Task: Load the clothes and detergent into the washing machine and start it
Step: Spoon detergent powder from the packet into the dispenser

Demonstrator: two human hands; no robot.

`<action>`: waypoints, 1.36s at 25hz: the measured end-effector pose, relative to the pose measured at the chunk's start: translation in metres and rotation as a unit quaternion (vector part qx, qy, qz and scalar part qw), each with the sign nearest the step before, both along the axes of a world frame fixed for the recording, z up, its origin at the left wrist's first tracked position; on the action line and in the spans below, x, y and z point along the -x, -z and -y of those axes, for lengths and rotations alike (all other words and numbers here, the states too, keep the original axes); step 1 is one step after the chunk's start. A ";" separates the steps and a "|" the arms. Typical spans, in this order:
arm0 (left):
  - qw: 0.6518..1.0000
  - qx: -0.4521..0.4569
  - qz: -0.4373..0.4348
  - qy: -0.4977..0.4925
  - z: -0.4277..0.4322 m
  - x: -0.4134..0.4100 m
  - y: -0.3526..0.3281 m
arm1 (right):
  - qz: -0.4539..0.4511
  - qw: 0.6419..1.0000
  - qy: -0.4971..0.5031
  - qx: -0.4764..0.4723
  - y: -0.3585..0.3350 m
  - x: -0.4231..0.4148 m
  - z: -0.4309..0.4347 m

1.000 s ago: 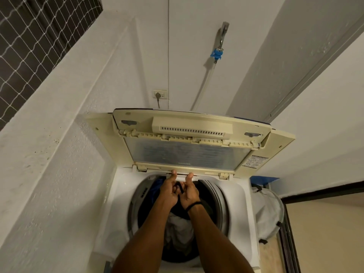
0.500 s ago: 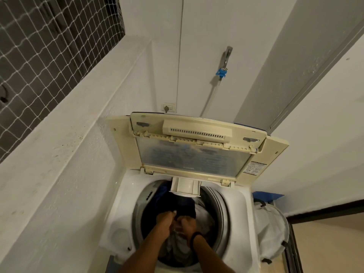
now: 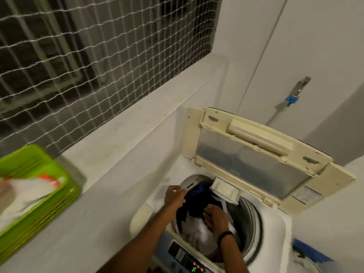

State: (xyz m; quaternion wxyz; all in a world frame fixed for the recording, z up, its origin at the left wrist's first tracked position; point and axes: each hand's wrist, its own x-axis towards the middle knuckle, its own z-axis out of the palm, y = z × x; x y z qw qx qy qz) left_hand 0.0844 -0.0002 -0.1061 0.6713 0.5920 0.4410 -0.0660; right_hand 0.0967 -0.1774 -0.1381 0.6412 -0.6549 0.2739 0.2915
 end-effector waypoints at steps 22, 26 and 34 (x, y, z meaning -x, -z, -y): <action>0.756 -0.594 0.173 -0.213 -0.197 0.277 -0.270 | 0.591 0.615 -0.520 -0.044 -0.312 0.095 -0.290; 0.766 -0.630 -0.011 -0.123 -0.234 0.295 -0.237 | 0.617 0.255 -0.705 0.239 -0.314 0.120 -0.368; 0.844 -0.519 -0.121 -0.064 -0.236 0.297 -0.213 | 0.533 0.148 -0.753 0.357 -0.285 0.123 -0.390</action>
